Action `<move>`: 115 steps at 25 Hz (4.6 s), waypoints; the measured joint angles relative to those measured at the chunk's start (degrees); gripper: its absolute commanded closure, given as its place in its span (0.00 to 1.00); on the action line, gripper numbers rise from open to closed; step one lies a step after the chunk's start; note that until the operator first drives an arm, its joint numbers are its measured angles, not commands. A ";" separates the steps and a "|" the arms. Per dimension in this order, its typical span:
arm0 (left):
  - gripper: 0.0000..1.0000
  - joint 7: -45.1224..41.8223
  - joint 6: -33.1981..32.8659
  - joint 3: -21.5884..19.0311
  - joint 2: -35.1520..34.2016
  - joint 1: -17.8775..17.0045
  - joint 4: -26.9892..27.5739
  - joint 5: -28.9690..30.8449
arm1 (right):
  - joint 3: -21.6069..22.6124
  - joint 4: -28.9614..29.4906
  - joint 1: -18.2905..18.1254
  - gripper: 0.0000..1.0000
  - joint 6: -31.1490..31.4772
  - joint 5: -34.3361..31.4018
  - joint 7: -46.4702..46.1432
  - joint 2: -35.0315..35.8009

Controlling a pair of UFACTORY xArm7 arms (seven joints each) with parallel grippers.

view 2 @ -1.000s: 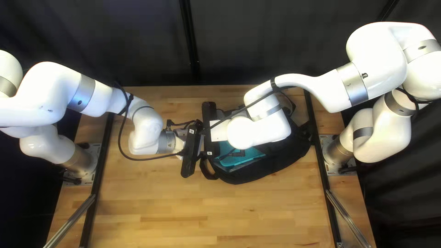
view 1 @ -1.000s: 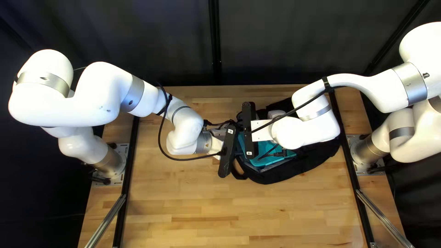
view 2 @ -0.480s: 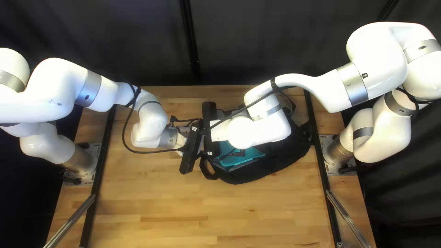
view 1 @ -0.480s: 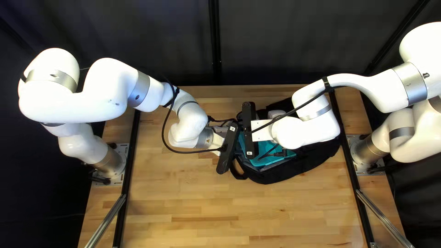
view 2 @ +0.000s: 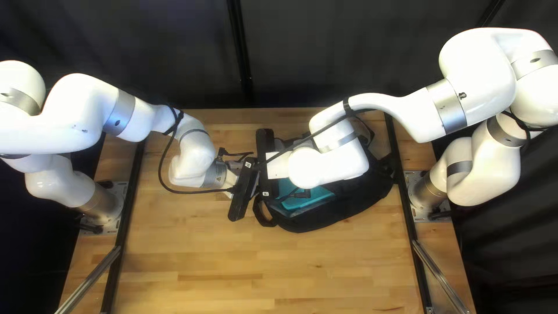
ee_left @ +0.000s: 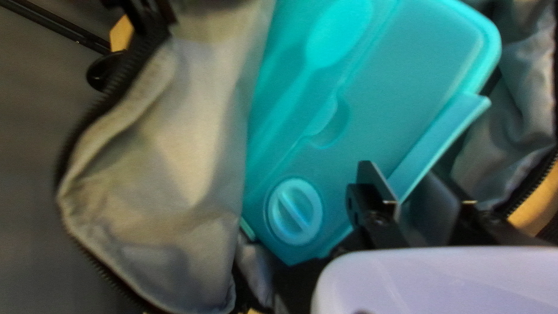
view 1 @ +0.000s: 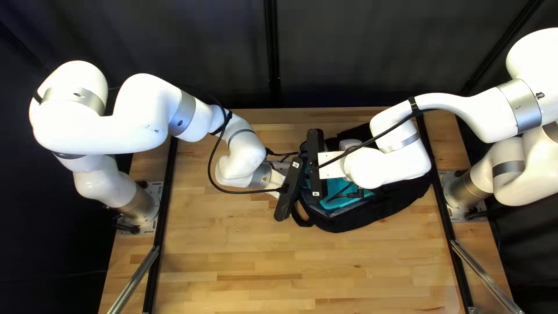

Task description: Remove a lunch box from a kids backpack

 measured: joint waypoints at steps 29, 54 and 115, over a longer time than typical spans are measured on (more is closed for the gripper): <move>1.00 29.58 -5.29 1.66 -13.10 -0.51 -6.15 -31.46 | -0.18 -2.28 -0.14 1.00 -2.18 -0.11 0.99 1.90; 1.00 38.49 -2.91 0.59 -18.57 -0.43 -9.92 -45.83 | -0.05 -2.96 0.03 1.00 -2.35 0.45 0.93 1.33; 1.00 100.40 24.40 12.62 -49.37 -34.61 -20.88 -121.40 | -0.18 -11.02 0.95 1.00 -1.04 4.43 1.04 -8.33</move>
